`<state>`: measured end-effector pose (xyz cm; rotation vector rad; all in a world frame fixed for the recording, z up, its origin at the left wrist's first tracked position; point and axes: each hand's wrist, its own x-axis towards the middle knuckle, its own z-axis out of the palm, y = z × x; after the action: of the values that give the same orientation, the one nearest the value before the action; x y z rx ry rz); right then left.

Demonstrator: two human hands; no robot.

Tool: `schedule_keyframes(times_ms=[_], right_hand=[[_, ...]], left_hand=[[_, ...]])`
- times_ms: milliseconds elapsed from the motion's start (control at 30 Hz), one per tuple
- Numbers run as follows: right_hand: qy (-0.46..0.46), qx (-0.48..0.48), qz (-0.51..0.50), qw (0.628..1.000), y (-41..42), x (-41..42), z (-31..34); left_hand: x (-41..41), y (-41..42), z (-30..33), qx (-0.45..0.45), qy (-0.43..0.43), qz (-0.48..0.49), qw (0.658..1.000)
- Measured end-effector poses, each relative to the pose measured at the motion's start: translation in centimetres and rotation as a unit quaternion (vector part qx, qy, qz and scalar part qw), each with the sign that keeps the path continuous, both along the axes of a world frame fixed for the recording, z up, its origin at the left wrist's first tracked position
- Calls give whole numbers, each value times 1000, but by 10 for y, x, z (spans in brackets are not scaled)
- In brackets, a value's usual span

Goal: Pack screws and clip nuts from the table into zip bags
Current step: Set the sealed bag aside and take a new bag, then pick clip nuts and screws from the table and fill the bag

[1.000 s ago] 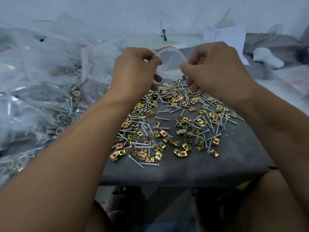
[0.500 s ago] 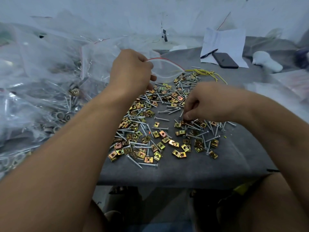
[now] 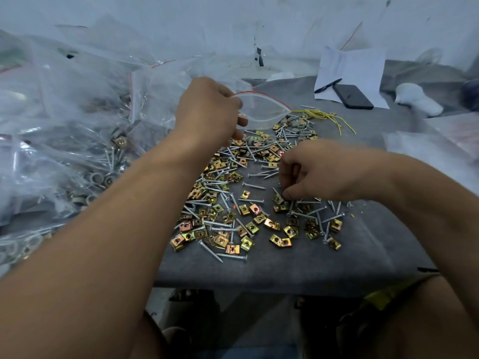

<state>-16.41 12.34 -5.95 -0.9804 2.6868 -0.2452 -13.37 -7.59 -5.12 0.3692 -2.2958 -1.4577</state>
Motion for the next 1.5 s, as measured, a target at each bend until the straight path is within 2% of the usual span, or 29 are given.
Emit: schedule_keyframes(times_ms=[67, 167, 333, 400, 467, 600, 867, 967, 1067, 1200, 1233, 1300, 1400, 1500], right_hand=[[-18, -49, -4, 999, 5, -3, 3], [-71, -194, -18, 978, 19, -12, 11], [-125, -464, -38, 876, 34, -24, 24], [-124, -516, -43, 846, 31, -25, 24], [-110, -530, -50, 840, 26, -27, 22], [-46, -511, -76, 855, 17, -25, 19], [205, -401, -57, 891, 0, -16, 21], [237, -369, -51, 897, -9, -15, 23], [223, -357, -50, 906, -15, -13, 26], [267, -363, -5, 893, -17, 2, 36], [243, -374, 19, 895, -15, 7, 38], [134, -334, 76, 930, -9, 17, 39], [17, -144, 123, 982, -4, 20, 26], [-25, -44, 108, 993, -1, 15, 12]], left_hand=[[1, -1, 0, 3, -1, 1, 1000], [2, -2, 0, 9, 0, 1, 1000], [3, 0, 2, 2, -1, -10, 1000], [3, 3, 2, -5, 1, -20, 1000], [3, 6, 1, -14, 4, -32, 999], [0, 10, 0, -15, 10, -37, 999], [-2, 13, 0, 74, -2, -56, 996], [0, 14, 3, 98, 0, -67, 993], [2, 14, 2, 101, 0, -58, 993], [4, 9, 3, 113, 19, -30, 993], [3, 7, 4, 114, 23, -21, 993], [3, 6, 5, 121, 27, 0, 992], [1, 3, 7, 124, 22, 25, 992], [2, 4, 9, 123, 13, 33, 992]])
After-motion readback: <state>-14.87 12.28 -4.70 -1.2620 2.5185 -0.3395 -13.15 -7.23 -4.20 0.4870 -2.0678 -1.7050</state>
